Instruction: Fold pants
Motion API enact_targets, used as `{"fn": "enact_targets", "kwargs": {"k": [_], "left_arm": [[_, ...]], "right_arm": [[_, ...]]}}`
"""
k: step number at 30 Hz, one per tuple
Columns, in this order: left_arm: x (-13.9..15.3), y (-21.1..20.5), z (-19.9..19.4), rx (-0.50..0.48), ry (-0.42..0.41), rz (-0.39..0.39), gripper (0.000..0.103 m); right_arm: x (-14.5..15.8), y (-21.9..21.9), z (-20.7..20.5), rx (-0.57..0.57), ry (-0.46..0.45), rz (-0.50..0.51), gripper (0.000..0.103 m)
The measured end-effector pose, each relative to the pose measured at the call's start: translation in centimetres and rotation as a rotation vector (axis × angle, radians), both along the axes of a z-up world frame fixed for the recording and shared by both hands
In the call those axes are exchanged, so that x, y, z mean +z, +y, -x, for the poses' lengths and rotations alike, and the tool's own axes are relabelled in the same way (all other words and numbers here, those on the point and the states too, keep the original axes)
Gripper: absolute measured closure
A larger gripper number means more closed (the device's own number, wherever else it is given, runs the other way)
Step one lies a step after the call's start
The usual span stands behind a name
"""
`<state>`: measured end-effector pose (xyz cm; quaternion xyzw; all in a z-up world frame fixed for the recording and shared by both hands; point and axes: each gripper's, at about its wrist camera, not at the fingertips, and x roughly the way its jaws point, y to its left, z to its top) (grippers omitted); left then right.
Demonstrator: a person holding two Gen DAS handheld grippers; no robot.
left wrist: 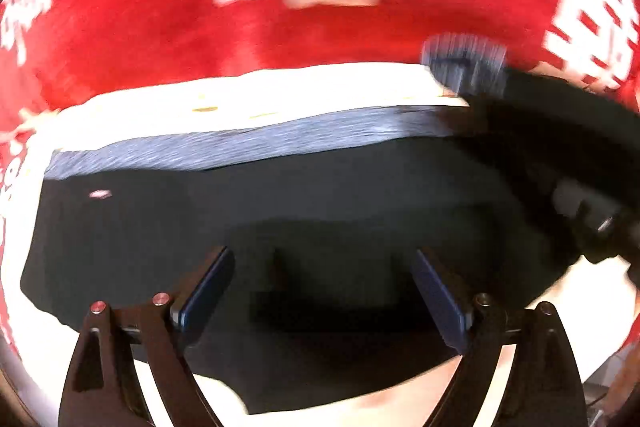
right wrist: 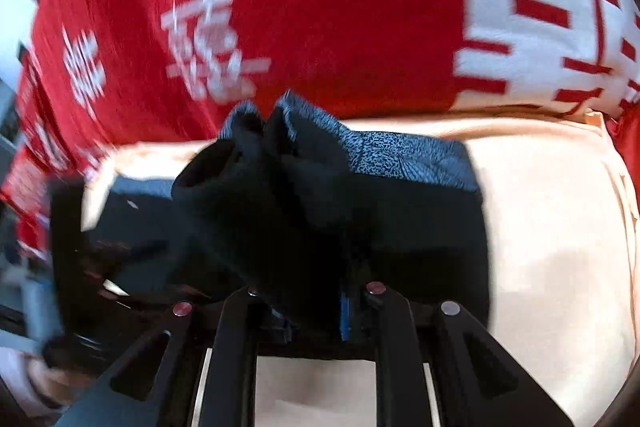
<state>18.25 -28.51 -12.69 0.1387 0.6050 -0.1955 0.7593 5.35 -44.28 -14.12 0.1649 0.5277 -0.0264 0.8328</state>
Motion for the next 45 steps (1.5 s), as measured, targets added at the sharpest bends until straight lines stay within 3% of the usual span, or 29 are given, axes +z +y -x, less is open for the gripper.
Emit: {"fn": "enact_targets", "kwargs": {"k": [4,6,7,8,11,13,19,24,29,31,34,37,40,45], "left_arm": [[-0.3,3.5,-1.6,0.041,-0.008,-0.018,0.012],[-0.5,4.6,-2.2,0.051,-0.002,-0.019,0.012],[-0.4,5.1,-2.6,0.057,0.002,-0.01,0.012],[-0.3,5.4,-2.9,0.061,0.003,-0.004,0.012],[0.3,5.8,-3.7,0.053,0.007,0.003,0.012],[1.5,5.3,-4.3,0.029,0.025,0.032,0.012],[5.0,2.0,-2.1,-0.142,0.115,0.192,0.012],[3.9,-3.1,-1.8,-0.223,0.237,0.266,0.013],[1.7,-4.3,-1.3,-0.19,0.352,0.252,0.056],[0.7,-4.8,-1.2,-0.189,0.383,0.231,0.085],[1.1,-4.4,-1.3,-0.164,0.432,0.299,0.09],[3.1,-3.4,-1.2,-0.174,0.415,0.35,0.09],[3.7,-2.2,-0.7,-0.217,0.365,0.293,0.09],[0.2,-0.7,1.3,-0.223,0.372,0.202,0.09]], "right_arm": [[-3.4,5.2,-0.6,0.015,0.055,0.133,0.08],[-4.4,7.9,-0.5,0.044,0.068,0.272,0.074],[-4.5,9.1,-0.4,0.075,0.069,0.321,0.067],[-4.3,9.9,-0.2,0.106,0.067,0.341,0.055],[-2.4,11.8,1.3,0.206,0.029,0.363,0.051],[-1.0,11.3,2.6,0.227,0.015,0.345,0.051],[2.0,5.5,5.0,0.116,0.007,0.211,0.051],[1.4,1.0,5.6,0.027,0.049,0.153,0.051],[0.3,-0.9,5.8,-0.036,0.066,0.071,0.051],[0.0,-1.4,6.3,-0.053,0.07,0.049,0.051],[-0.2,-2.3,6.9,-0.079,0.076,0.028,0.052],[0.3,-3.4,7.4,-0.099,0.071,0.023,0.052],[0.5,-4.4,7.7,-0.11,0.074,0.025,0.052],[-0.3,-5.8,7.5,-0.135,0.087,-0.024,0.052]]}}
